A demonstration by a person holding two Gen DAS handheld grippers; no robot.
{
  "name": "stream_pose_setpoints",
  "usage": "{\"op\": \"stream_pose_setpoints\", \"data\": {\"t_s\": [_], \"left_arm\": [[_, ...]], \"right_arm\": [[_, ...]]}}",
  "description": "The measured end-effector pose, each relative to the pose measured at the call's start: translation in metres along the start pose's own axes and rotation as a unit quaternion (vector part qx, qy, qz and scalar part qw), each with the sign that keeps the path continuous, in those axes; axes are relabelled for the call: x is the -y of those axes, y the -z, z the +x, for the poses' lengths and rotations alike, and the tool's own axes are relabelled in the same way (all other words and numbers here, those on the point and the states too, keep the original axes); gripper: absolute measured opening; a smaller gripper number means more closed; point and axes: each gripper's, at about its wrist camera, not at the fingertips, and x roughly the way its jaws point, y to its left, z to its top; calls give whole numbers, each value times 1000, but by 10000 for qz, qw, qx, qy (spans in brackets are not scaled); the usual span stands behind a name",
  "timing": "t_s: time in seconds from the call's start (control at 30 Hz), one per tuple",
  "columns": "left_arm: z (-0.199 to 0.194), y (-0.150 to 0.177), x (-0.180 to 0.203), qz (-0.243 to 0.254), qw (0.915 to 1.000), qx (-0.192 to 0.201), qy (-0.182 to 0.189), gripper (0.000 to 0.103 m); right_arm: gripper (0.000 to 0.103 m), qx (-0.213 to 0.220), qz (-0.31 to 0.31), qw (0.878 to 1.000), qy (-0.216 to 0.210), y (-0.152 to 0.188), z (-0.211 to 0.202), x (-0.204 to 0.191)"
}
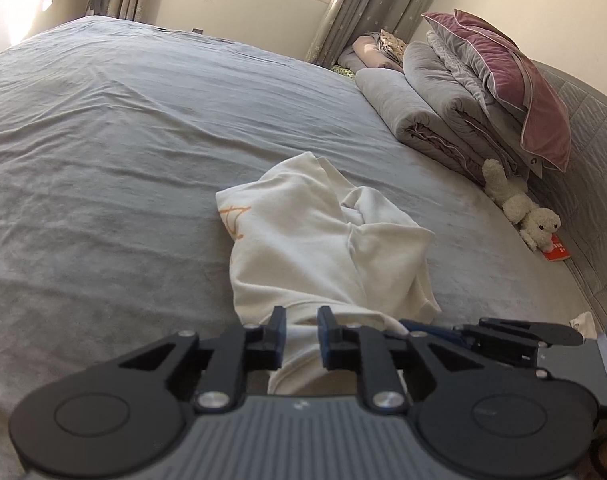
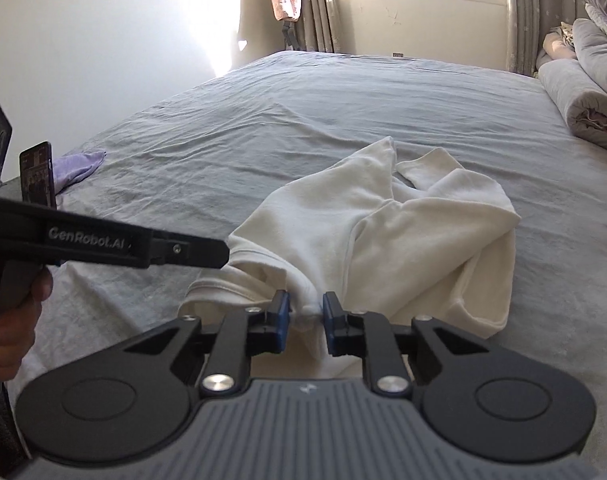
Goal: Fold clothes
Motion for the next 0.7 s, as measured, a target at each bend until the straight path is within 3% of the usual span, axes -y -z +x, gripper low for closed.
{"op": "stream_pose_setpoints", "data": {"t_s": [0.07, 0.23, 0.43, 0.5, 0.7], "left_arm": [[1, 5, 7, 233, 9997, -96, 53, 65], [22, 22, 25, 599, 9969, -505, -20, 64], [50, 39, 42, 488, 9934, -1035, 29, 26], [51, 39, 44, 489, 9942, -939, -207, 11], [31, 25, 44, 825, 9893, -66, -1199, 9]], "right_arm": [[19, 130, 237, 9995, 137, -5, -3, 12], [18, 504, 820, 9942, 489, -14, -20, 43], [17, 925, 1395, 9841, 596, -20, -47, 65], [16, 1038, 1545, 9807, 594, -21, -54, 72], [15, 1105, 1905, 9745, 430, -22, -65, 85]]}}
